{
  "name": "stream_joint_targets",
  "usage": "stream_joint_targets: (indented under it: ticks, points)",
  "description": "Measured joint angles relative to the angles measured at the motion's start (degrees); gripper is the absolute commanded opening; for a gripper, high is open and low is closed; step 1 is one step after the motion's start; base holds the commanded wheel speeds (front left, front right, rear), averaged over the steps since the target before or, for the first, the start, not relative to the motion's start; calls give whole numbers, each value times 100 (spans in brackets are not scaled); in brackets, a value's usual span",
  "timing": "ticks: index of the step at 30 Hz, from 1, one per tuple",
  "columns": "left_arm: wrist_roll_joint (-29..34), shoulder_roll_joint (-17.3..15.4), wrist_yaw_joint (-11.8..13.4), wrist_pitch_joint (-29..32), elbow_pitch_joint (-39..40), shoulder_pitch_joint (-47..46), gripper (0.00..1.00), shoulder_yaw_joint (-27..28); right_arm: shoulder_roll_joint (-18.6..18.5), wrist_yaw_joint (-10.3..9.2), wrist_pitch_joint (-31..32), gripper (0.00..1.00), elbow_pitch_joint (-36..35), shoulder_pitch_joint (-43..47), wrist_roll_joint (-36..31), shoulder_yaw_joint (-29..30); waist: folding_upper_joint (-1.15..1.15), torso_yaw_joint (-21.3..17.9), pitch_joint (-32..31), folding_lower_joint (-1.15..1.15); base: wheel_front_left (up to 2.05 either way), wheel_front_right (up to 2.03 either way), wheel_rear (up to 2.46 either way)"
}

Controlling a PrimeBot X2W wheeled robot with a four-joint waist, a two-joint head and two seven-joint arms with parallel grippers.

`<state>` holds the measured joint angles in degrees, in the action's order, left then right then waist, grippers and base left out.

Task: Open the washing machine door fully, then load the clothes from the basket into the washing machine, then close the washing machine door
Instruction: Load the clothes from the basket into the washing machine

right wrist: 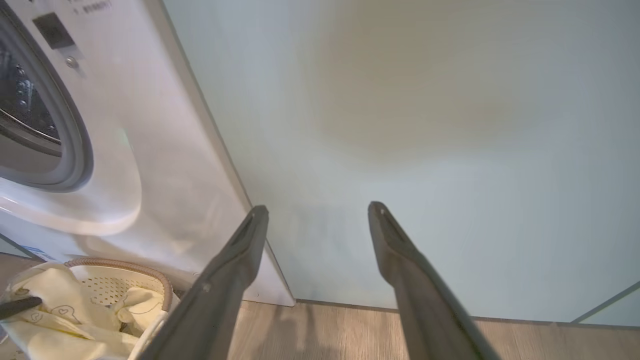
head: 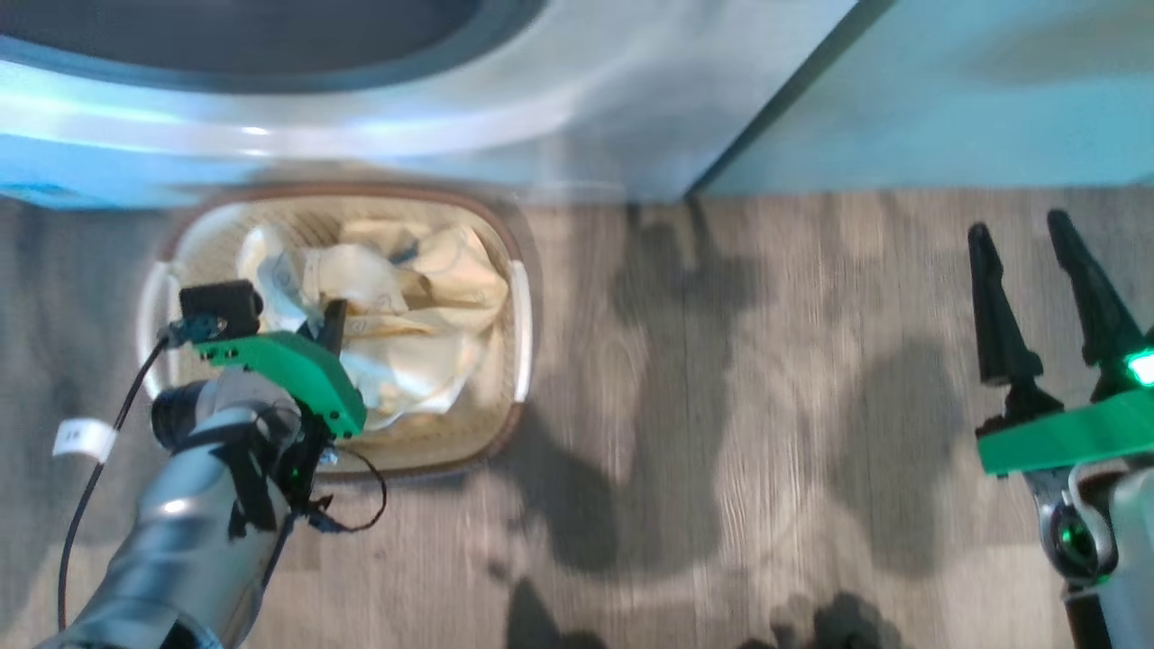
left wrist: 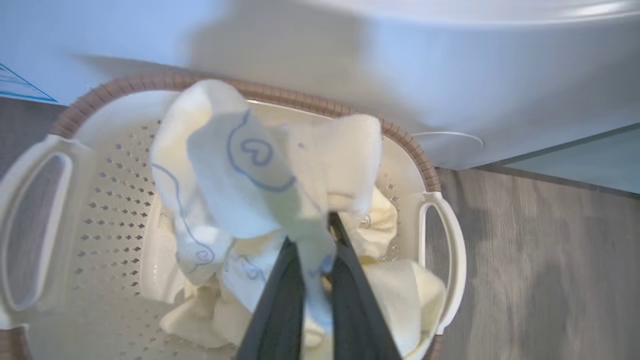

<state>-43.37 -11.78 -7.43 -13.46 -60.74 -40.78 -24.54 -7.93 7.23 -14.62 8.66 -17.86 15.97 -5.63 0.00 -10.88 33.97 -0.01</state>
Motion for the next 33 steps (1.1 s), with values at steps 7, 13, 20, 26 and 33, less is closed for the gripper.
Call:
stream_joint_targets:
  ticks: [7, 13, 20, 26, 33]
  points:
    - [-423, -204, 0, -75, 587, 493, 0, -232, -27, 0, 0, 100, 47, 344, 0, 62, 0, 205, -686, 0, 0, 0, 0]
    - [-455, -405, 0, -76, 1365, 985, 0, 23, 3, 0, 0, 100, 105, 727, 0, 134, 0, 342, -1215, 0, 0, 0, 0]
    - [-79, -530, 0, -76, 2180, 1803, 0, 613, 73, 0, 0, 100, 151, 1117, 1, 169, 0, 465, -1855, 0, 0, 0, 0]
    - [267, -536, 0, -76, 2830, 2188, 0, 975, 73, 0, 0, 100, 158, 1379, 1, 205, 0, 568, -2249, 0, 0, 0, 0]
    - [667, -544, 0, -76, 3459, 2689, 0, 1400, 97, 0, 0, 100, 144, 1591, 1, 260, 0, 657, -2615, 0, 0, 0, 0]
